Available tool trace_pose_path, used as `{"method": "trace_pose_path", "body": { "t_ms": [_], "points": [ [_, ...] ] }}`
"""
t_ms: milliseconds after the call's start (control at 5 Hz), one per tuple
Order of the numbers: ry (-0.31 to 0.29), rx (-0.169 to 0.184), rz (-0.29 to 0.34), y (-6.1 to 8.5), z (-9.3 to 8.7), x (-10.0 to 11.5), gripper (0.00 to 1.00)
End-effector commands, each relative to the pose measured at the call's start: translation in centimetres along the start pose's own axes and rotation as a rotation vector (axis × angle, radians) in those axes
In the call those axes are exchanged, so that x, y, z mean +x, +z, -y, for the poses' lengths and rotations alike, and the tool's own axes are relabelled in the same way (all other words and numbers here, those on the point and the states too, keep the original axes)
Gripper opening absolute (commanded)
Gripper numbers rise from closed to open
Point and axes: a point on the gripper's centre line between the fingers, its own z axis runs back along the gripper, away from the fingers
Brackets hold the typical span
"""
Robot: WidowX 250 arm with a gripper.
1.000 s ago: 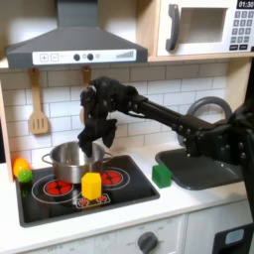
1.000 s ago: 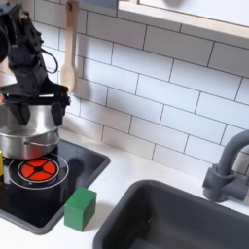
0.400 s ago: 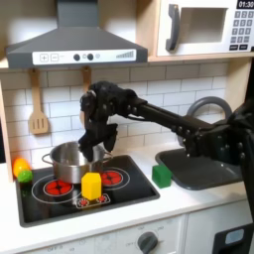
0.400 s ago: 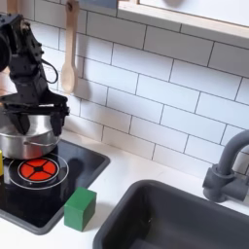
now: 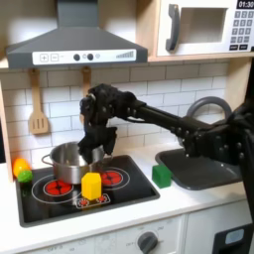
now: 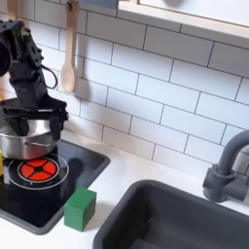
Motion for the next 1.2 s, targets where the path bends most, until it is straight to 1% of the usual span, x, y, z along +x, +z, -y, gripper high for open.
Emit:
{"method": "trace_pose_path", "body": {
  "t_ms": [0,200,400,600,800,1000],
  "points": [
    [-0.002,0.007,-0.001,-0.4,-0.2,-0.1,1.0],
    [-0.007,0.007,-0.014,-0.7,-0.2,-0.3,1.0],
    [-0.009,-0.006,-0.013,-0.5,-0.1,-0.3,1.0],
    [0.018,-0.036,-0.018,-0.3,-0.2,-0.2,1.0],
    [0.021,-0.114,-0.027,0.4,0.9,0.3,1.0],
    [0.072,-0.15,-0.014,1.4,-0.1,1.1,1.0]
  ]
}}
